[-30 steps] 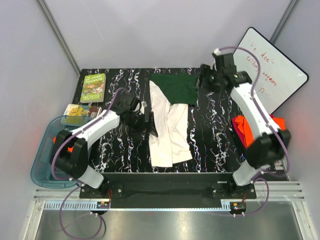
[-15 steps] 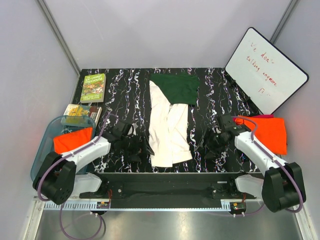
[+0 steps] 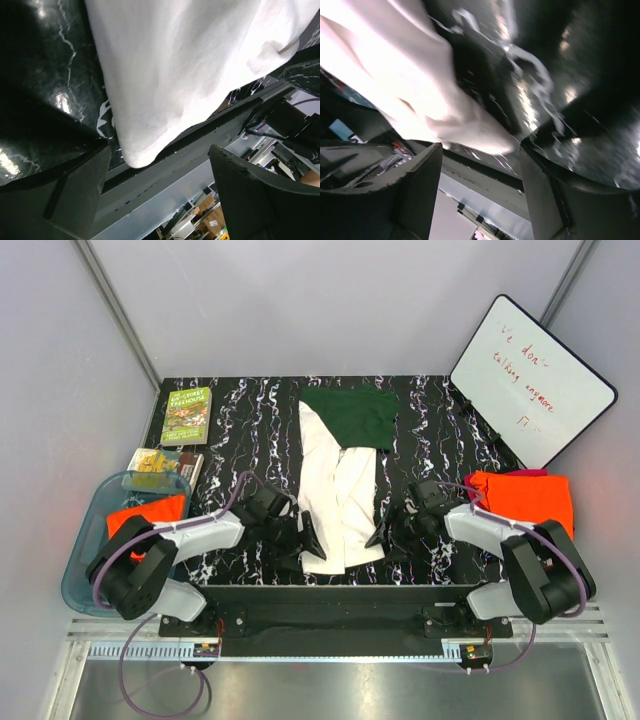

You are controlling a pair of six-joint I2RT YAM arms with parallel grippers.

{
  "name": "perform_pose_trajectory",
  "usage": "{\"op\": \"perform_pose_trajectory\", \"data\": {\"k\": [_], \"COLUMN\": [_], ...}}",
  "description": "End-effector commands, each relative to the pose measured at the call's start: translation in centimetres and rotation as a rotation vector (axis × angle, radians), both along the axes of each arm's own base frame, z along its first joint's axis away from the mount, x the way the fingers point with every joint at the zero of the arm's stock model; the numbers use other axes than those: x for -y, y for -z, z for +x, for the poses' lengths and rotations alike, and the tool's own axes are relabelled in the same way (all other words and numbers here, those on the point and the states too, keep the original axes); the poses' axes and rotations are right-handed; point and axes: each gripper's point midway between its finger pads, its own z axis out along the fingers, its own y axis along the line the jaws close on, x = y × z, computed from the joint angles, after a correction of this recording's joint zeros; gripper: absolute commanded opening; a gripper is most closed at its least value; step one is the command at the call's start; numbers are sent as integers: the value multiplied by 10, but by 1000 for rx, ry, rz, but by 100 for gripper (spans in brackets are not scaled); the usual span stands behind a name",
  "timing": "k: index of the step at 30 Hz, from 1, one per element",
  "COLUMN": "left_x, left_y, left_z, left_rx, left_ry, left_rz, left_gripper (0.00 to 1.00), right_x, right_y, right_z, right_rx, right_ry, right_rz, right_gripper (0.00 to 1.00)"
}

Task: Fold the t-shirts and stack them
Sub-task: Fold the tshirt

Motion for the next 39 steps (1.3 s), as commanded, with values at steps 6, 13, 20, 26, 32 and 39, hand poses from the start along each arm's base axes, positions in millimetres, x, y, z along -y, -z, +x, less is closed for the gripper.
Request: {"op": "perform_pose_trajectory", "data": {"k": [6, 13, 20, 26, 32, 39], "left_x": [-1, -7, -15, -12, 1, 29], "left_y": [27, 20, 3, -15, -61, -120], "left_z": [11, 20, 19, 20, 40, 78], "left_rx": [-8, 16, 43, 62, 167, 281], "left_ry": [8, 32, 49, 67, 76, 90], "left_rz": [85, 163, 191, 169, 120, 53], "left_gripper": [32, 0, 0, 0, 0, 0], "right_x": [-22, -15, 5, 5, -10, -31], "right_y": [29, 30, 5, 6, -24, -67], "right_z": [34, 2, -25, -38, -15, 32], "right_rx": [65, -93, -149, -186, -80, 72], "right_ry": [-35, -89, -159, -179, -179, -182], "right_rz": [-7, -72, -139, -112, -45, -9], "right_gripper": [45, 0, 0, 2, 1, 1]}}
